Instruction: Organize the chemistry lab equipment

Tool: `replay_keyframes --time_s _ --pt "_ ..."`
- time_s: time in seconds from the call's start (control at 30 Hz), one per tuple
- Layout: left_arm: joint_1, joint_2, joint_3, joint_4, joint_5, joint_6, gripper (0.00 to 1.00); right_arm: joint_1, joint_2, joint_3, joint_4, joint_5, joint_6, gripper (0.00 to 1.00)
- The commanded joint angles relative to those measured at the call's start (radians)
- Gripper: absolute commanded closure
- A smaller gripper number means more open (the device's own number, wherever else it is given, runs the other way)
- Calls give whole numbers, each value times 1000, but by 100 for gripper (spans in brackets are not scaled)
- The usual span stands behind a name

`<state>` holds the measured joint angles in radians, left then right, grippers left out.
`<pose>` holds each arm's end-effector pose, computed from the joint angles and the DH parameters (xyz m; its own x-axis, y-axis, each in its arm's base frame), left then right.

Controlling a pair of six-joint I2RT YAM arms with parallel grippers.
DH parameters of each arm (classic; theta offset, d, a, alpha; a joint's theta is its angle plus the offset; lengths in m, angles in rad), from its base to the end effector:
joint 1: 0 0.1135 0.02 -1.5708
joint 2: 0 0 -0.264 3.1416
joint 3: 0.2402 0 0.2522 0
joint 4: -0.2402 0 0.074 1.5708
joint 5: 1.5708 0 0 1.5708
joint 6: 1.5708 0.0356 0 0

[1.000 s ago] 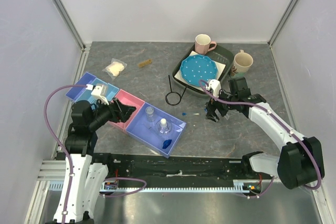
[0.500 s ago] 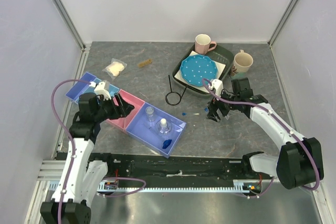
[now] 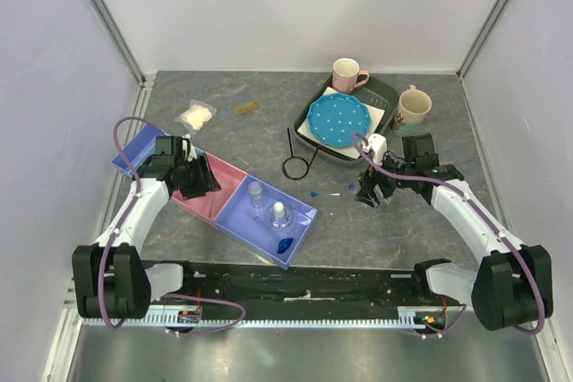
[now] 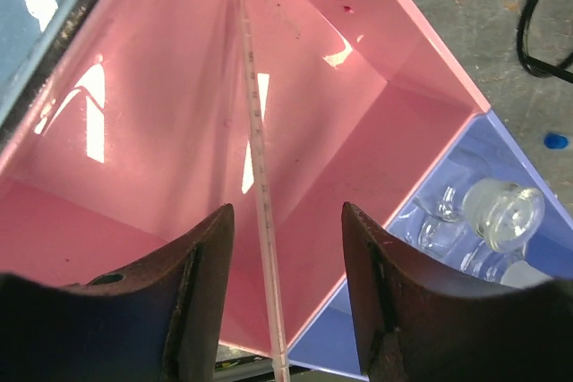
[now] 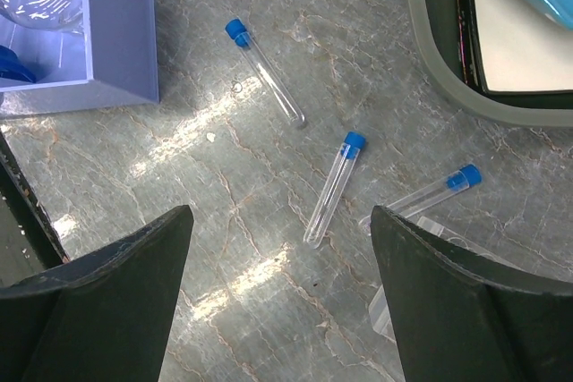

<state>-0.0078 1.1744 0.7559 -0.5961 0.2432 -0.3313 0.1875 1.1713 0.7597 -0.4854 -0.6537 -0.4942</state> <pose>0.2235 -0.0103 0.2201 -0.8469 -0.3091 -0.4327 -0.1488 0.9190 -0.3651 0.2216 0.0641 0.2338 -0.4289 -0.4646 -0.7747 -0.8226 0.5553 0.1224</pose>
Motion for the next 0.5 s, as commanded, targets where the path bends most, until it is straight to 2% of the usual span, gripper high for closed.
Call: replay_keyframes --time_s 0.0,0.33,0.47 --pt "-14 51 63 -37 -74 57 42 -3 -30 -2 24 -34 -18 12" --pt "-52 154 80 -41 -99 69 49 -5 -59 -3 18 -35 -21 12" --pt "-63 200 103 -53 -123 75 60 -5 -68 -3 15 -34 -24 11"
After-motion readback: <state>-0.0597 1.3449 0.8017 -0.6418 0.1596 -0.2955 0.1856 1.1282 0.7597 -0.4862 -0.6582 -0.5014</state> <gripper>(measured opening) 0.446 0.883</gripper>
